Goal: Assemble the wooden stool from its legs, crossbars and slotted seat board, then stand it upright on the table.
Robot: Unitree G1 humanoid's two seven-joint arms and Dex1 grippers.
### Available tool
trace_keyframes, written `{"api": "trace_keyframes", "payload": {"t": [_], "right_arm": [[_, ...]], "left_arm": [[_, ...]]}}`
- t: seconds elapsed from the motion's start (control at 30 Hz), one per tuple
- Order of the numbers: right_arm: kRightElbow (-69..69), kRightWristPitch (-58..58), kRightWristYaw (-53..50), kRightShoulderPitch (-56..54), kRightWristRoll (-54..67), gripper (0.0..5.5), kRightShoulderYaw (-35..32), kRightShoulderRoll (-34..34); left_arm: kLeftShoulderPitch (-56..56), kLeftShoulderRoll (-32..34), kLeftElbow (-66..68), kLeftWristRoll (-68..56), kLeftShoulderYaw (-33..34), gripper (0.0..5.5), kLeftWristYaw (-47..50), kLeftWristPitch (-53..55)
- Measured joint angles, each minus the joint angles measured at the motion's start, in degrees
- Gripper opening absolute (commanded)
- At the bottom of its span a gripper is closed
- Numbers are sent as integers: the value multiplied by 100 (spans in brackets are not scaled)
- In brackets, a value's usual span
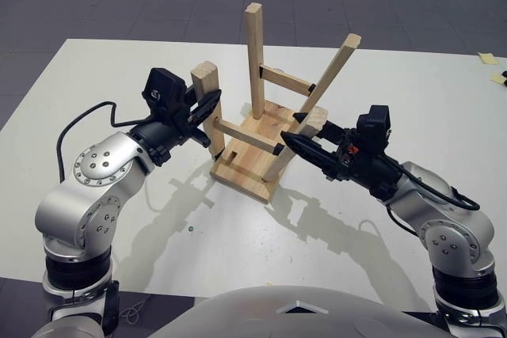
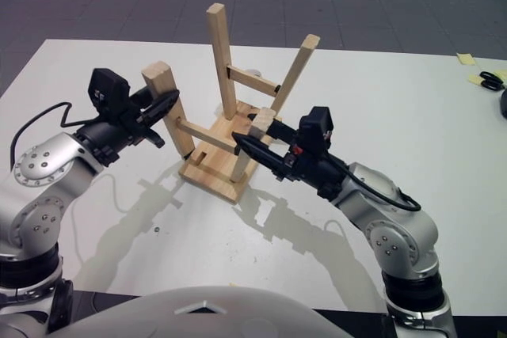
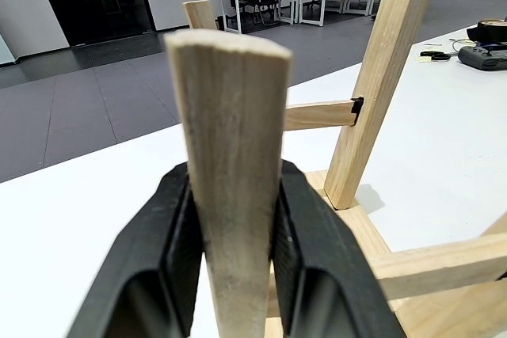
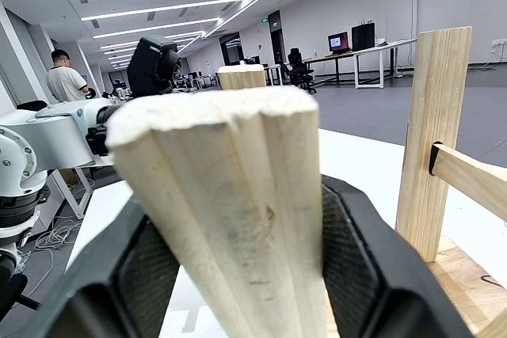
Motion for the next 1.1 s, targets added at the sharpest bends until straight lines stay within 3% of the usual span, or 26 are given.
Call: {"api": "trace_keyframes", "payload": {"t": [0.33,1.1], "right_arm": [[4,-19,-19,-1,0,236,17,3],[82,-117,-86,-18,-97,231,-12,11]], "left_arm": [[165,210,-166,-46,94,101,-303,-42],[-345,-344,-45,433,-477,101,145,42]]}}
